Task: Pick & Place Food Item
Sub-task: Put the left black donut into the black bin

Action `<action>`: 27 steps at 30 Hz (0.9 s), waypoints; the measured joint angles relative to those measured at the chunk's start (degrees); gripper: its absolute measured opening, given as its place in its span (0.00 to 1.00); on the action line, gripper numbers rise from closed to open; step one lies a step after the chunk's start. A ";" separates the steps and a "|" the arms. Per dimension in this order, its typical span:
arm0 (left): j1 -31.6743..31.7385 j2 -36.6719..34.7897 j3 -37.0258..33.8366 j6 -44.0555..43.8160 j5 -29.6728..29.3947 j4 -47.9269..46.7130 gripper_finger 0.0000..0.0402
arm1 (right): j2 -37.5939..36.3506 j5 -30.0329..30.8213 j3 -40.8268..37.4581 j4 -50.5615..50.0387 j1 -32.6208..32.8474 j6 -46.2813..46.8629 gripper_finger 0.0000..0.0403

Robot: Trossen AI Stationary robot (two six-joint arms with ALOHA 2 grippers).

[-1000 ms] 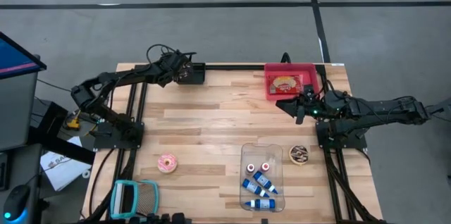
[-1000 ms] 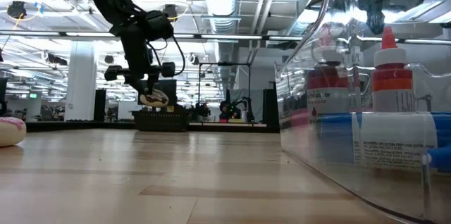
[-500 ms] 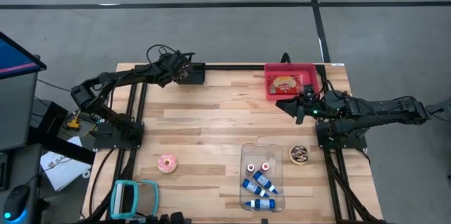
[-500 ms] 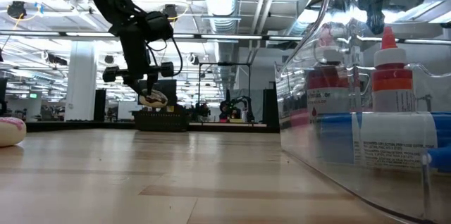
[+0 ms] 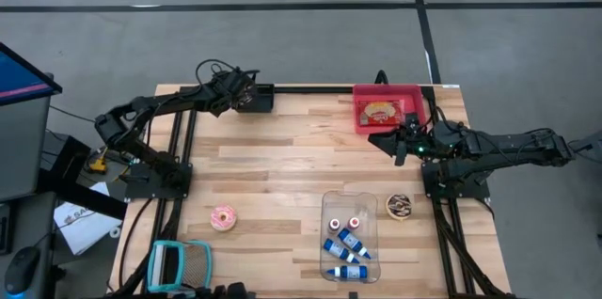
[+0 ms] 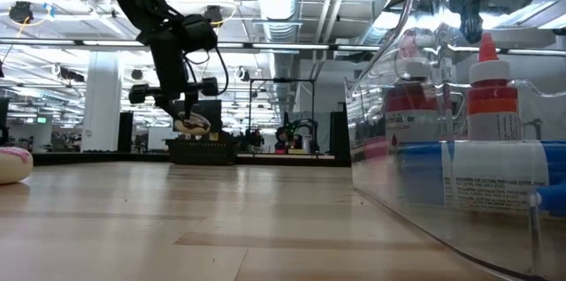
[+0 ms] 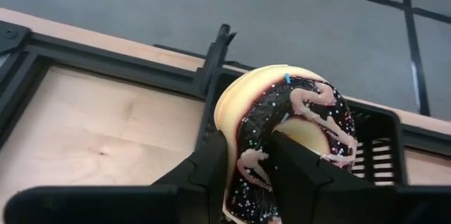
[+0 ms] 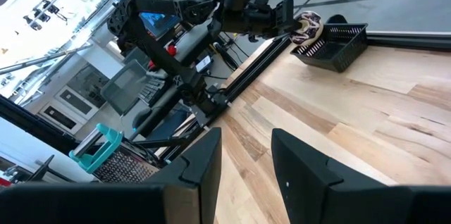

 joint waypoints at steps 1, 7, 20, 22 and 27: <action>0.00 0.00 0.00 0.02 0.39 0.47 0.22 | 0.00 0.00 0.00 0.01 0.00 -0.04 0.29; 0.00 0.00 0.01 0.07 1.25 1.43 0.22 | 0.00 0.00 0.00 0.01 0.00 -0.06 0.29; 0.00 0.00 0.02 0.02 1.95 1.60 0.29 | 0.00 0.00 0.00 0.02 0.07 -0.32 0.29; 0.00 0.00 0.00 0.00 2.00 1.79 0.31 | 0.00 0.00 0.00 0.02 0.07 -0.35 0.29; -0.15 0.00 0.02 -0.48 3.37 3.34 0.26 | 0.00 0.00 0.00 0.02 0.07 -0.50 0.29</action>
